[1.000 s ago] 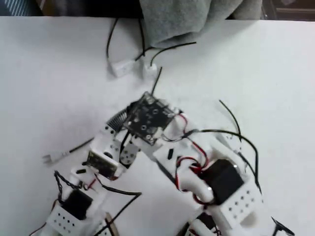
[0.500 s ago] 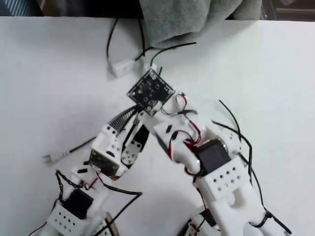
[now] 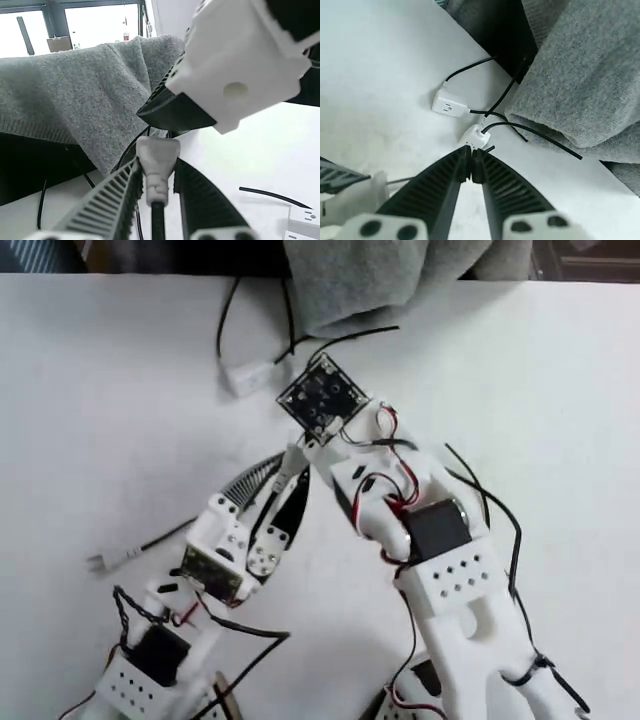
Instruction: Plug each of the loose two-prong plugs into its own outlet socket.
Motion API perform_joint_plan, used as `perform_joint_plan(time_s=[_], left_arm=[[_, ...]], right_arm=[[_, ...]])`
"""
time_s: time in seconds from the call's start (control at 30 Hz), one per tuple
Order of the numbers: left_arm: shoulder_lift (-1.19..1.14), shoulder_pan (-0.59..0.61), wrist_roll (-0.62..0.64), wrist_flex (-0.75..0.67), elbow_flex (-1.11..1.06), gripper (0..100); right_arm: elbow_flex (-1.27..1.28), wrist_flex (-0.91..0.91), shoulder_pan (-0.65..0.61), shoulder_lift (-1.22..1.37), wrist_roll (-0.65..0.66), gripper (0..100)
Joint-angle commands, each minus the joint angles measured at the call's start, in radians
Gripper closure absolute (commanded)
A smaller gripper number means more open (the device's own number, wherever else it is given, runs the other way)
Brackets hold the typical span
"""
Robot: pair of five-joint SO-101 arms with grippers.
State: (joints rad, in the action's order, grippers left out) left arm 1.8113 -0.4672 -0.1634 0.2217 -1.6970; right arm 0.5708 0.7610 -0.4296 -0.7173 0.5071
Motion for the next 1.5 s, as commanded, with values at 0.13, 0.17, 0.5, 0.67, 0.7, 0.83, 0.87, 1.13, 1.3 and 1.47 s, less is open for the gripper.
perform_joint_plan(time_s=[0.13,0.17,0.5,0.67,0.7,0.83,0.87,1.13,1.3,1.47], left_arm=[[0.012,0.018,0.006,0.017,0.003,98],[0.012,0.027,0.008,0.018,0.005,98],[0.007,0.177,0.173,0.141,0.1,97],[-0.004,0.191,0.17,0.25,0.203,97],[-0.025,0.191,0.17,0.256,0.224,96],[-0.248,0.226,0.173,0.256,0.362,96],[-0.329,0.229,0.173,0.259,0.414,97],[-0.935,0.225,0.173,0.525,0.959,97],[-1.222,0.228,0.17,0.841,1.41,97],[-1.5,0.223,0.173,1.108,1.8,97]], right_arm=[[-0.287,0.131,0.081,-0.01,0.005,98.0],[-0.333,0.176,0.102,-0.01,0.005,98.0],[-0.256,0.553,0.369,0.004,-0.14,98.0],[-0.008,0.498,0.535,-0.004,-0.167,98.0],[0.038,0.479,0.565,-0.004,-0.167,98.0],[0.219,0.389,0.664,-0.004,-0.169,98.0],[0.259,0.36,0.682,-0.004,-0.169,98.0],[0.534,0.14,0.769,-0.004,-0.164,98.0],[0.694,-0.036,0.763,-0.004,-0.161,98.0],[0.704,-0.048,0.762,-0.004,-0.161,98.0]])
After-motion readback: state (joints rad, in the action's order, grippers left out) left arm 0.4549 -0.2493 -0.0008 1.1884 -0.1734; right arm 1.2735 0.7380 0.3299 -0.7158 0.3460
